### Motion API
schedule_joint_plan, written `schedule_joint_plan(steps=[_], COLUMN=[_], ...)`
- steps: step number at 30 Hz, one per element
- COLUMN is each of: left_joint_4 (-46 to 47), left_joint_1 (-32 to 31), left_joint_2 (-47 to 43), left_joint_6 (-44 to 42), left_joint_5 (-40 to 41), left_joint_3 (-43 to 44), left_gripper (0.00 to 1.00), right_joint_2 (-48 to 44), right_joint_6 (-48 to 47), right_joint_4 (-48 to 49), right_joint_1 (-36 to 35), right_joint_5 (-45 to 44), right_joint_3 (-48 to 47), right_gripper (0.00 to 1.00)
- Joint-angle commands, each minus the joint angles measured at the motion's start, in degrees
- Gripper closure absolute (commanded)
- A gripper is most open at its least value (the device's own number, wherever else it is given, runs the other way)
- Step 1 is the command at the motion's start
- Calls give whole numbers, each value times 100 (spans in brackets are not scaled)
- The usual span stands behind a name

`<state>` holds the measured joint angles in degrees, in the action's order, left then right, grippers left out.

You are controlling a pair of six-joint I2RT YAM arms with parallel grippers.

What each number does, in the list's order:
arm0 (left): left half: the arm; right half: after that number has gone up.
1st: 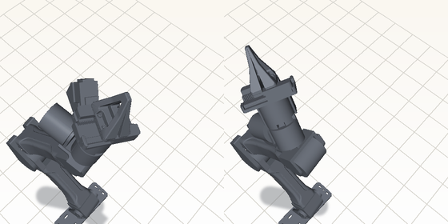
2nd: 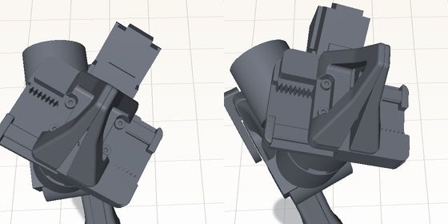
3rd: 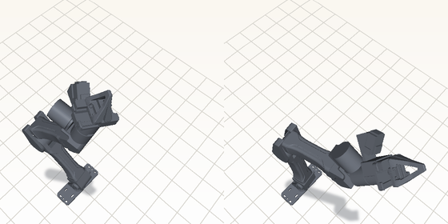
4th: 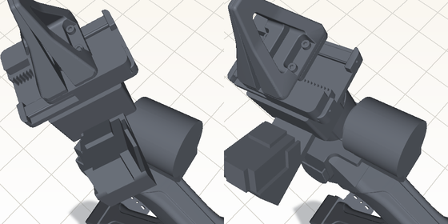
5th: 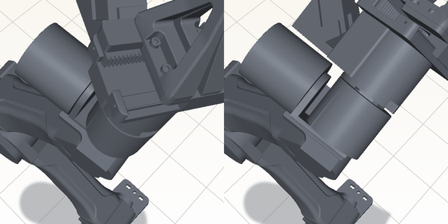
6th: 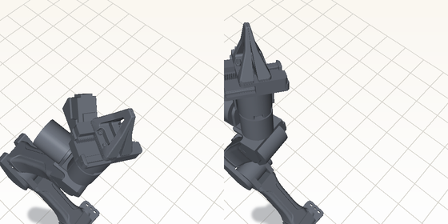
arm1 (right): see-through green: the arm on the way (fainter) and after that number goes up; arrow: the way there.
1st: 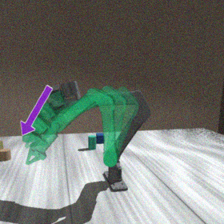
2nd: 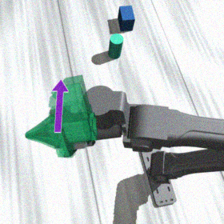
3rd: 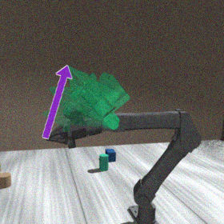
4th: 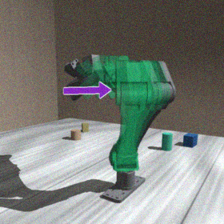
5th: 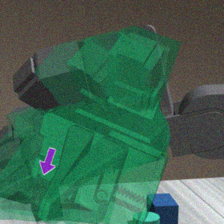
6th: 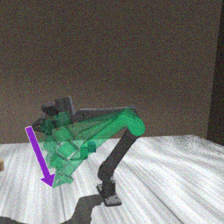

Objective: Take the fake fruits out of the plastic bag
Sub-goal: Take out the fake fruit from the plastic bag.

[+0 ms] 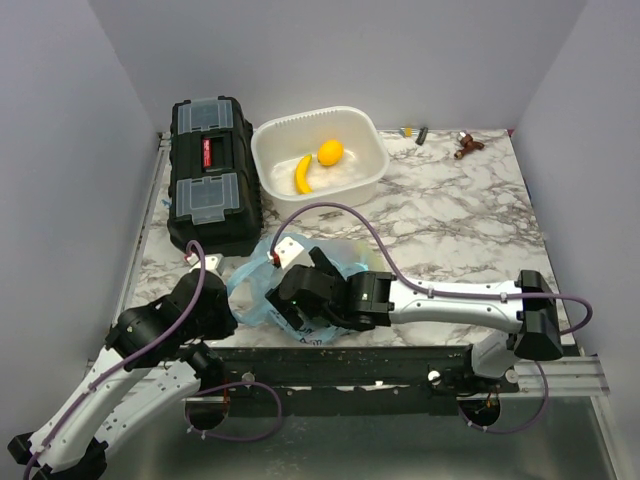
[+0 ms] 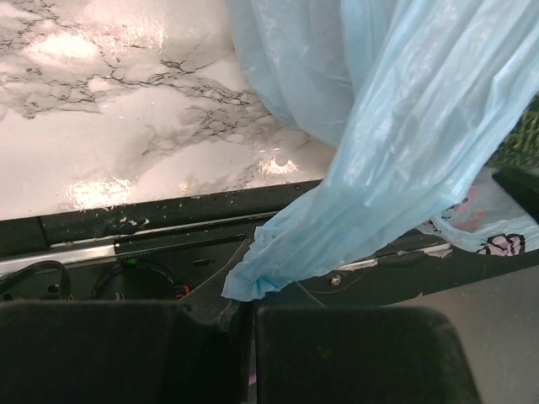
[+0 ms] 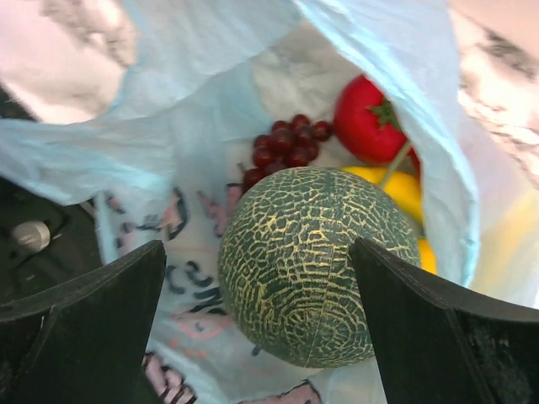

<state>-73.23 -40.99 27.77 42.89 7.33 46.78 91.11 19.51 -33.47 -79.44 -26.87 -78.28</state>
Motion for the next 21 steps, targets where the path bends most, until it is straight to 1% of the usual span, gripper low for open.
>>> schedule_joint_plan(steps=[1, 4, 7, 11, 15, 16, 17, 21], left_joint_4=[61, 62, 36, 9, -12, -8, -5, 348], left_joint_1=[-27, -31, -26, -27, -30, -23, -27, -70], left_joint_2=[-24, -114, -101, 101, 319, 348, 373, 435], left_joint_6=[-36, -39, -72, -190, -270, -268, -261, -227], left_joint_5=[88, 88, 24, -210, -400, -437, -479, -992], left_joint_3=[-36, -38, -22, 6, 36, 33, 28, -81], left_gripper=[100, 100, 100, 100, 100, 100, 100, 100], right_joint_2=[426, 433, 244, -52, -390, -519, -727, -1814], right_joint_6=[357, 843, 1477, 2780, 3935, 4078, 4088, 3609], right_joint_4=[-826, -1224, -1481, -1889, -1795, -1642, -1254, 704], right_joint_1=[-29, -34, -19, 97, 101, 95, 96, 108], right_joint_5=[-1350, -2083, -2367, -2383, -2251, -2246, -2202, -1544], right_joint_3=[336, 796, 1312, 1740, 2240, 2464, 2719, 3818], right_gripper=[4, 0, 0, 0, 0, 0, 0, 0])
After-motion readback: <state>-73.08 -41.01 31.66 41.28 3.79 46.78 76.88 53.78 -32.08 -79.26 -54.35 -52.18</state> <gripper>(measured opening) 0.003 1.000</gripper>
